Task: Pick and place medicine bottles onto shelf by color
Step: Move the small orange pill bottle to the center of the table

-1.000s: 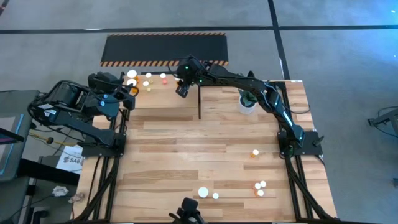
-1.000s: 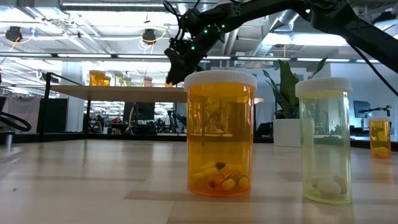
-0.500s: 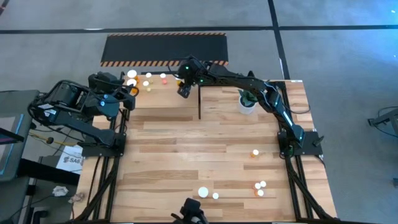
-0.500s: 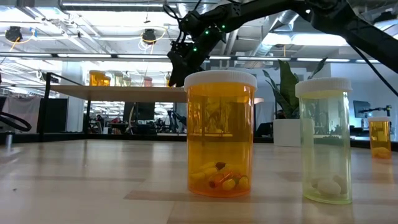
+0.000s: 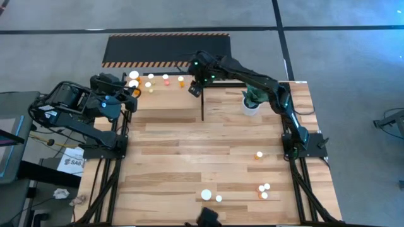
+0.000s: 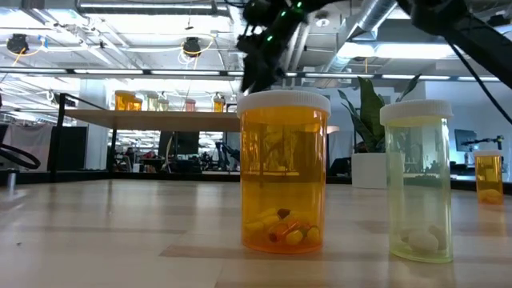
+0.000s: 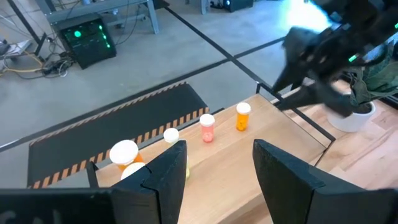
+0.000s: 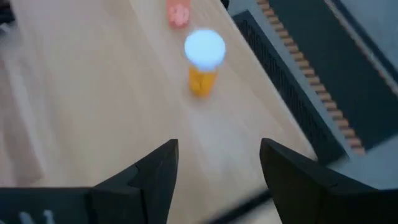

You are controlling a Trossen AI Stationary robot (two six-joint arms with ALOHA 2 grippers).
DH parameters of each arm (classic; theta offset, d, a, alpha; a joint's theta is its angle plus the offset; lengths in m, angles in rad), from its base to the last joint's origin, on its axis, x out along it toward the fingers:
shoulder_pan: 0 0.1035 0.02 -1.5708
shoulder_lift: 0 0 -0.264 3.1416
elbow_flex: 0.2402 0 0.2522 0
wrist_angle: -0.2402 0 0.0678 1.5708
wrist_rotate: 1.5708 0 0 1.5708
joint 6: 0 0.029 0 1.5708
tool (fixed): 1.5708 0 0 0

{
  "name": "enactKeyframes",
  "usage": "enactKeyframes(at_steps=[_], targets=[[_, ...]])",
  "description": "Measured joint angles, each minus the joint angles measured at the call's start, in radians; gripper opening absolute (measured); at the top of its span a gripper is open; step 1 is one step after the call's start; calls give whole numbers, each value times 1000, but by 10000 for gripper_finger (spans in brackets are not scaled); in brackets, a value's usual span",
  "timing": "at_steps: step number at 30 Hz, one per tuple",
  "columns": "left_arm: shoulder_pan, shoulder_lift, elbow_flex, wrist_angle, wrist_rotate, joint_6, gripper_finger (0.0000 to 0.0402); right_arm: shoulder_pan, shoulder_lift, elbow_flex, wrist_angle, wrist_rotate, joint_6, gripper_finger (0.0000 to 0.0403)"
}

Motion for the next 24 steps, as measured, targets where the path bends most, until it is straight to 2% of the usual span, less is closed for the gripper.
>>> enactKeyframes(at_steps=[6,11,17,22,24], targets=[[0,0,0,0,3,43,174,27,-128,0,-287,-18,130,250],[0,0,0,0,3,86,174,103,-239,0,-541,-34,284,250],[0,0,0,0,29,151,174,295,-370,-64,-546,-95,492,250],[0,0,0,0,59,202,174,500,-446,-202,-549,-43,704,250],[0,0,0,0,63,205,174,568,-492,-297,-548,-29,777,250]])
